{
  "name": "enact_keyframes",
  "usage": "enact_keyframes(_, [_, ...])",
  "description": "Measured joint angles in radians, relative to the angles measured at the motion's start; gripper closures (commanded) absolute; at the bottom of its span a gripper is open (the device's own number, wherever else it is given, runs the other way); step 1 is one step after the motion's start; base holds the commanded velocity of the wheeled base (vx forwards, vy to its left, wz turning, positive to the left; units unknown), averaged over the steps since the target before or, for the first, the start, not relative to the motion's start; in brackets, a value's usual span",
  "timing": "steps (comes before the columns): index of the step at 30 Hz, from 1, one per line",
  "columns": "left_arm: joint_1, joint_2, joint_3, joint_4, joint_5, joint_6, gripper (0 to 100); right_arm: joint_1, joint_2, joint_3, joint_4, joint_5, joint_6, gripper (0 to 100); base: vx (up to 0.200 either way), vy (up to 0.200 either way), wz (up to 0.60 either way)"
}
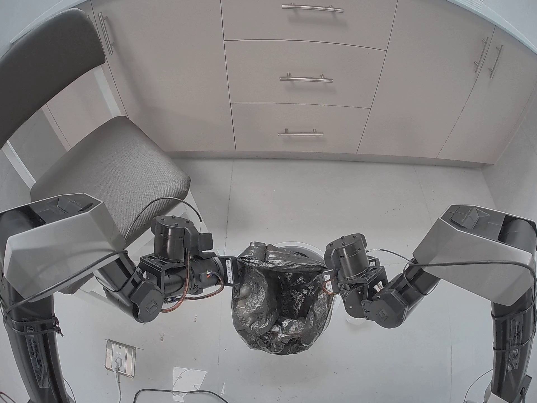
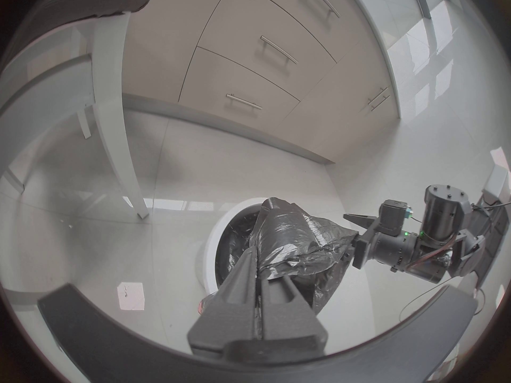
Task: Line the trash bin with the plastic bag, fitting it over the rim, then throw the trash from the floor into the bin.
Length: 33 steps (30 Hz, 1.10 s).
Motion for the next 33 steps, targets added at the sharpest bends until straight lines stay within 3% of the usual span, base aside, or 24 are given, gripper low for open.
enact_keyframes(13, [0.012,0.057,-0.092,0.043,0.037,0.043,100,-0.045,0.008,-0.029,0.001,-0.09,0.01,0,0.0,0.0,0.0])
enact_keyframes(33, [0.024,0.091,-0.158,0.077,0.039,0.044,100,-0.109,0.063,-0.166,0.003,-0.094,0.013,0,0.0,0.0,0.0])
